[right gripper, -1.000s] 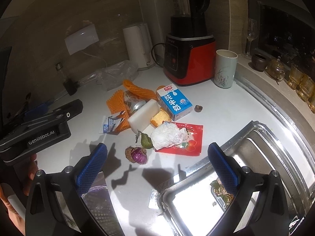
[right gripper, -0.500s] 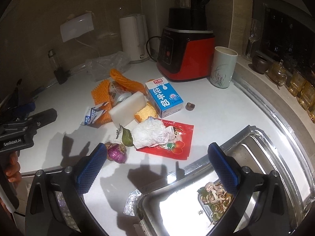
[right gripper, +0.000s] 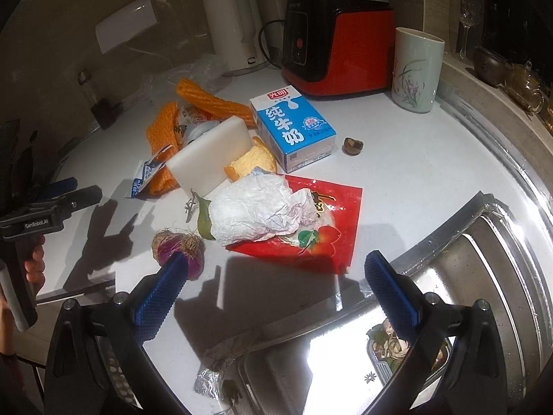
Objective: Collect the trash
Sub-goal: 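Grasp the white-blue paper packet with the left tool while the right tool grasps the tissue, then carry the packet and tissue over the purple-lined bin with both tools, then open both tools to drop the packet and tissue into the bin, then grasp the orange foam net with the left tool while the right tool grasps the white foam block, then carry the foam net and foam block to the bin and release both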
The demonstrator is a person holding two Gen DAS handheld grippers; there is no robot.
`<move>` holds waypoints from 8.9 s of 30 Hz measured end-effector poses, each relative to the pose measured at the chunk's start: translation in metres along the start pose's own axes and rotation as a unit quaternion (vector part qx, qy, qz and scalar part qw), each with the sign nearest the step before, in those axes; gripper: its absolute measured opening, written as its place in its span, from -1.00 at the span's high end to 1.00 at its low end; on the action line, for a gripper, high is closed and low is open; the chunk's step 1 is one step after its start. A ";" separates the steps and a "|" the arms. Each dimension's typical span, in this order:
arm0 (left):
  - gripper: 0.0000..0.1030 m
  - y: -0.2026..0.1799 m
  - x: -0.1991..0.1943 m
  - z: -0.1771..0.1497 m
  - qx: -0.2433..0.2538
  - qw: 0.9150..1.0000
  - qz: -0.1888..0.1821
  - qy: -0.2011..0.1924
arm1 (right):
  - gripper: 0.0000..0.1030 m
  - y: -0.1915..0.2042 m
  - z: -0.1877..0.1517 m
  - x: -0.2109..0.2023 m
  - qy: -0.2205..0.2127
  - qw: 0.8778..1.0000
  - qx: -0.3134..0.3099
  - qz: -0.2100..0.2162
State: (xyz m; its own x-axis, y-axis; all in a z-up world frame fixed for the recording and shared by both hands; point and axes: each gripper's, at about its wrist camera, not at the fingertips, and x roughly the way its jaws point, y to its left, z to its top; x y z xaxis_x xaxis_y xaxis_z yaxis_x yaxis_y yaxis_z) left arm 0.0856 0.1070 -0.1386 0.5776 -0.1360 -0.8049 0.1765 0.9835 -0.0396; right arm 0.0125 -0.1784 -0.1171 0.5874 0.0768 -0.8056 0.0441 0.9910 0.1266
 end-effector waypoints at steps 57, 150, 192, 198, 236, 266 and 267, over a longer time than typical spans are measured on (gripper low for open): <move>0.97 -0.008 -0.117 -0.041 0.044 0.994 -0.055 -0.087 | 0.49 0.050 0.029 -0.024 -0.032 0.991 -0.095 0.087; -0.84 -0.031 0.018 0.026 0.039 0.997 -0.018 -0.069 | -0.96 0.044 -0.009 -0.054 -0.043 0.996 -0.059 0.055; 0.79 0.024 -0.050 0.006 -0.050 0.994 -0.017 -0.090 | -0.22 0.097 0.062 0.101 -0.019 1.000 -0.002 -0.015; 0.79 0.026 -0.064 -0.004 -0.054 0.994 -0.011 -0.095 | 0.28 0.091 0.065 0.099 -0.012 1.000 0.013 0.002; 0.79 -0.021 -0.175 -0.157 0.011 0.996 -0.041 -0.081 | 0.53 0.084 -0.035 -0.107 -0.071 0.991 -0.001 0.117; -0.10 -0.028 -0.072 -0.283 0.008 0.996 -0.005 0.091 | 0.53 0.120 -0.084 -0.121 -0.025 0.985 -0.053 0.164; -0.15 -0.028 -0.073 -0.278 0.008 0.996 -0.003 0.087 | 0.53 0.123 -0.085 -0.120 -0.023 0.984 -0.059 0.167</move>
State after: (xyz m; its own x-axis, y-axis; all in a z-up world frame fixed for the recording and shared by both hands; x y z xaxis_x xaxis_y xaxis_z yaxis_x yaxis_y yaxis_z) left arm -0.1829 0.1220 -0.2435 0.4299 -0.1186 -0.8951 0.1938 0.9803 -0.0368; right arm -0.1217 -0.0567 -0.0544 0.5896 0.3976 -0.7031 -0.2503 0.9175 0.3090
